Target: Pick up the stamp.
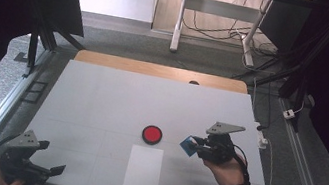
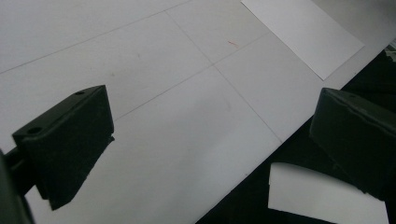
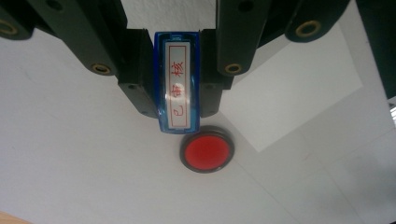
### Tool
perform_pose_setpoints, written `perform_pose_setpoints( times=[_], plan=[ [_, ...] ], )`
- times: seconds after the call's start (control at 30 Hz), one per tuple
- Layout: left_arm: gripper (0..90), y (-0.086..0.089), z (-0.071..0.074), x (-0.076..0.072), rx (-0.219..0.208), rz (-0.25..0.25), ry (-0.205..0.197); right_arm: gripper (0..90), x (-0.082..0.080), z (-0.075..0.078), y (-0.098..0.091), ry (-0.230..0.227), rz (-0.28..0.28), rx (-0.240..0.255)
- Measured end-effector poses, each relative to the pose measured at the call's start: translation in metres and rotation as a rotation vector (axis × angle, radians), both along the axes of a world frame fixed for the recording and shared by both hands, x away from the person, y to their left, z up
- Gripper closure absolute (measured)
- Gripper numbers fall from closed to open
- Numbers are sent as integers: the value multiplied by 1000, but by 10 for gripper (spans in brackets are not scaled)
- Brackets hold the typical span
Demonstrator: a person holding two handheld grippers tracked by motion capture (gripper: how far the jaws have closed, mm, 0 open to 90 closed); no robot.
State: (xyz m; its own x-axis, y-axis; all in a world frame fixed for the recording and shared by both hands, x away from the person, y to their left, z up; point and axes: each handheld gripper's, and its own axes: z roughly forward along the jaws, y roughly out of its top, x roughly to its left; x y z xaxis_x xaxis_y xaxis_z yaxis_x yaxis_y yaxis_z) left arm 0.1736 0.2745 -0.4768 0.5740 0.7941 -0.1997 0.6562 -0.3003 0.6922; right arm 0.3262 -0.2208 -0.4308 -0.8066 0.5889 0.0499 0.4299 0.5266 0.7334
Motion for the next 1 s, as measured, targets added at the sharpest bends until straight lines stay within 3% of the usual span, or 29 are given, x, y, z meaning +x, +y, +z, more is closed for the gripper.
perform_pose_setpoints(
  times=[0.47, 1.0],
  plan=[
    [1, 0, 0, 0, 1, -7, 1, 701, -5, 8, 28, -3, 115, 48],
    [7, 0, 0, 0, 6, 2, -5, 701, -12, 11, 64, -6, 232, 53]
  ],
)
